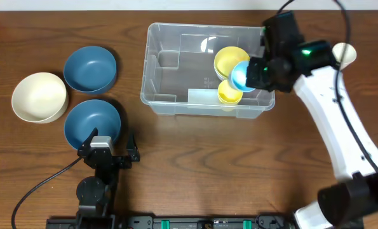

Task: Pack container
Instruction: 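Carry the blue cup into the bin and stack it on the yellow cups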

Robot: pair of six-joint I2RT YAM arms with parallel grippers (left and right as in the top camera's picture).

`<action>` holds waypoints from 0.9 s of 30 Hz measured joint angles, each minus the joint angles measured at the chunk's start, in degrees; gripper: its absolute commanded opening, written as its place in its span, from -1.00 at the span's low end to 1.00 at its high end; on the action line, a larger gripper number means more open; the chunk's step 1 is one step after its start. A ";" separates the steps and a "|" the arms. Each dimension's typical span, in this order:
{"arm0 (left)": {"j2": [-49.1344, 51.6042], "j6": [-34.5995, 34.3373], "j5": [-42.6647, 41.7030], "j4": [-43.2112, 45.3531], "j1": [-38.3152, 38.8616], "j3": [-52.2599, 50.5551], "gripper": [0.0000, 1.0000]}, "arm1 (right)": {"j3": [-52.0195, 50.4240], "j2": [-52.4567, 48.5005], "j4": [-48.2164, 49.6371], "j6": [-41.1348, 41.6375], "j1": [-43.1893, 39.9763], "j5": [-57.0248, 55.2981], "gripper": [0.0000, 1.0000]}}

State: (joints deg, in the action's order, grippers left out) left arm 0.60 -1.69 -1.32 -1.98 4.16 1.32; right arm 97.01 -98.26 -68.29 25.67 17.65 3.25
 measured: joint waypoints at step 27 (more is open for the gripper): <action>-0.02 0.00 0.00 0.00 0.00 0.00 0.96 | -0.11 -8.50 1.64 -0.81 3.85 -1.73 0.57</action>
State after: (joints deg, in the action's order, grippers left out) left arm 0.58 -1.69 -1.32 -1.98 4.16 1.32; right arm 96.90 -106.76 -66.65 24.86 21.50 1.52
